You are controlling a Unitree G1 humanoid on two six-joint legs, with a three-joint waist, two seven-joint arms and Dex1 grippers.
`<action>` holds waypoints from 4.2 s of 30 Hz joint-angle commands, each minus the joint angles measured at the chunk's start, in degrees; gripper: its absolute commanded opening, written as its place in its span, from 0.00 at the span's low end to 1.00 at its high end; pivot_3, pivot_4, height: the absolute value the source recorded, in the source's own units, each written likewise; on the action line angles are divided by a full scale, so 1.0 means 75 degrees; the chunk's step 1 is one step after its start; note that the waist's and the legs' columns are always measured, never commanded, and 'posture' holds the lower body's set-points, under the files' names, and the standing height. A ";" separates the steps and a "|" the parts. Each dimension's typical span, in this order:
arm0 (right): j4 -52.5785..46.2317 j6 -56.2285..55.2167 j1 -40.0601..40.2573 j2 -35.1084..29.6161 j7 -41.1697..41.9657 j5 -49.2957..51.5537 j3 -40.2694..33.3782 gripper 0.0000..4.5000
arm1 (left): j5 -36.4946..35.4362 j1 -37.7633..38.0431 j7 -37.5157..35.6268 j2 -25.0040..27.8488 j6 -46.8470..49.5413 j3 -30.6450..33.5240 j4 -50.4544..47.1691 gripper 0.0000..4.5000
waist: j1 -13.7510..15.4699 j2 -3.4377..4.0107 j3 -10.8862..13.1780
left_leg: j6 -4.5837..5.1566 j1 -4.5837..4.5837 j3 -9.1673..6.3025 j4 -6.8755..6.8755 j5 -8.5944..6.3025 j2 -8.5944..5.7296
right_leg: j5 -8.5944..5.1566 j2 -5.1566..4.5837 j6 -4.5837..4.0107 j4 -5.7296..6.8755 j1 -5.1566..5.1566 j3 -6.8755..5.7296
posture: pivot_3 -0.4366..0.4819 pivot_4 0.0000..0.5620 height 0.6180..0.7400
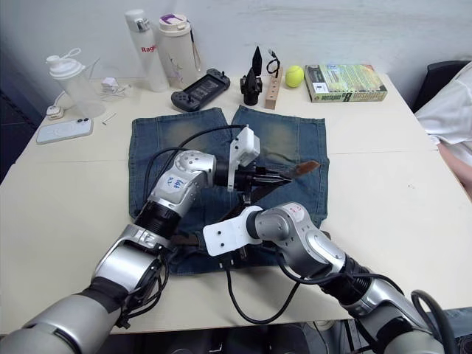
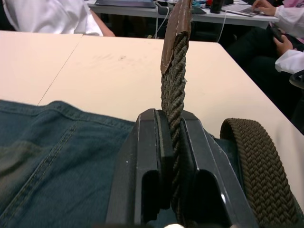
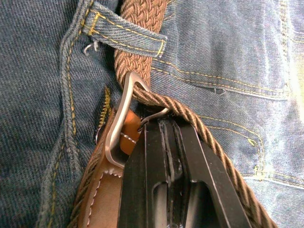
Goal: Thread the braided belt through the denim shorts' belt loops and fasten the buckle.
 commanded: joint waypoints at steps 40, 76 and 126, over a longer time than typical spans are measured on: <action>-0.1640 0.2048 0.1670 0.0977 -0.0735 0.1272 -0.2626 0.00 | 0.0086 0.4962 0.1284 0.3440 0.1505 0.2100 -0.6622 0.08 | -0.0128 0.0022 0.0011 | -0.0008 -0.0019 -0.0056 -0.0011 0.0005 -0.0001 | 0.0005 0.0005 0.0005 -0.0021 0.0013 -0.0013 | 0.48 0.27 0.84; -0.2375 0.1742 0.2644 -0.0411 -0.1935 0.1900 -0.1920 0.90 | 0.0097 0.6684 0.0933 0.5109 -0.0550 0.2674 -0.6395 0.08 | -0.0206 0.0050 0.0028 | -0.0020 -0.0018 -0.0060 -0.0035 -0.0003 0.0006 | 0.0002 -0.0012 -0.0002 -0.0031 0.0004 -0.0001 | 0.48 0.27 0.84; -0.1444 -0.0246 0.1524 -0.0141 -0.1663 0.0738 -0.1185 0.00 | 0.0610 0.6081 0.0392 0.5881 -0.0784 0.1719 -0.5532 0.08 | -0.0225 0.0050 0.0028 | -0.0019 -0.0018 -0.0047 -0.0036 -0.0003 0.0008 | 0.0001 0.0005 -0.0003 -0.0024 -0.0007 -0.0013 | 0.48 0.27 0.84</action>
